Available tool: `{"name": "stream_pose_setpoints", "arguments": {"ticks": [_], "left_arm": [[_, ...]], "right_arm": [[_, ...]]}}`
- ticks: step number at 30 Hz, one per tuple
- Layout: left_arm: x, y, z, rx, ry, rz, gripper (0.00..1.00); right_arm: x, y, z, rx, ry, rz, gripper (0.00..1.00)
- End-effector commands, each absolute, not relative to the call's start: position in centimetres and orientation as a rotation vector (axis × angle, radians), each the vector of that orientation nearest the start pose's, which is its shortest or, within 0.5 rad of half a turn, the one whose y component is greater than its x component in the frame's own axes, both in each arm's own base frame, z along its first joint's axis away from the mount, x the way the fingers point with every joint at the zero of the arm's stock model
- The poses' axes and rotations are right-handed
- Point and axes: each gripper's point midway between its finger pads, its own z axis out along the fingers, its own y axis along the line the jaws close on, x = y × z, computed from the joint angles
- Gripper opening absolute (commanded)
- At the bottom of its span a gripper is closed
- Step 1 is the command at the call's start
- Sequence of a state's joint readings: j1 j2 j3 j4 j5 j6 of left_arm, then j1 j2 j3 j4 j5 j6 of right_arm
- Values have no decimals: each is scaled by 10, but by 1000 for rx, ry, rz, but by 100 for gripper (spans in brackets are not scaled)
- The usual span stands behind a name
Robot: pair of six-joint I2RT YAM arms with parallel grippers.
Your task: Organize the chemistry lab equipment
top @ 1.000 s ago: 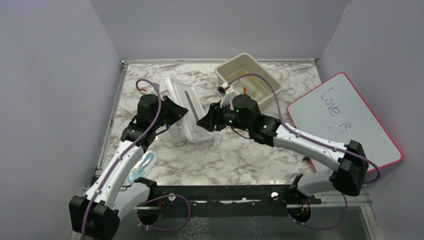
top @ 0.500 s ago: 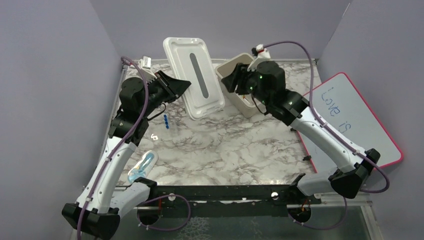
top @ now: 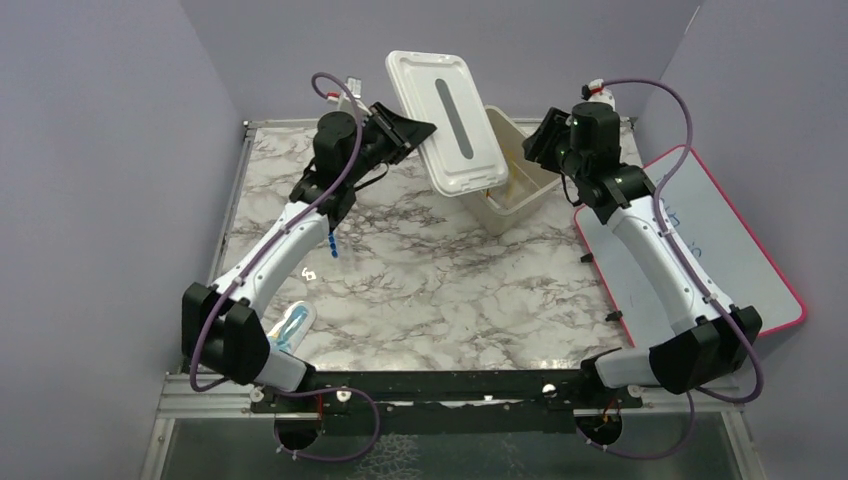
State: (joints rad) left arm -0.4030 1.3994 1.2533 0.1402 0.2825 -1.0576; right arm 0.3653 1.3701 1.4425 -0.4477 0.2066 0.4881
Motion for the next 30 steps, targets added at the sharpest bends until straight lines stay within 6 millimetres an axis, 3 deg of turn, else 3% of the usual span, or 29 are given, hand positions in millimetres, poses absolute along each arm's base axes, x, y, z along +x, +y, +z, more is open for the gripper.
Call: {"name": "stream_pose_setpoints", "arguments": {"ticks": [1,5,12,21,30], "left_arm": [[407,-289,426,-349,1520,-1432,0],[428,-317,408,-435,1532,-1508,0],[448,-358,375,-533,1539,-1610,0],[470,-388,334,-609,1553,-1605,0],[479,-387,297,-690,1567,-1546,0]], "right_arm": [[407,109,291,349,2018,348,56],[406,88,272,421,2047,268,56],[400,43,259,557,2033,196,56],[405,25,238,609,2053,123,56],[420,29,213,559,2104,136,56]]}}
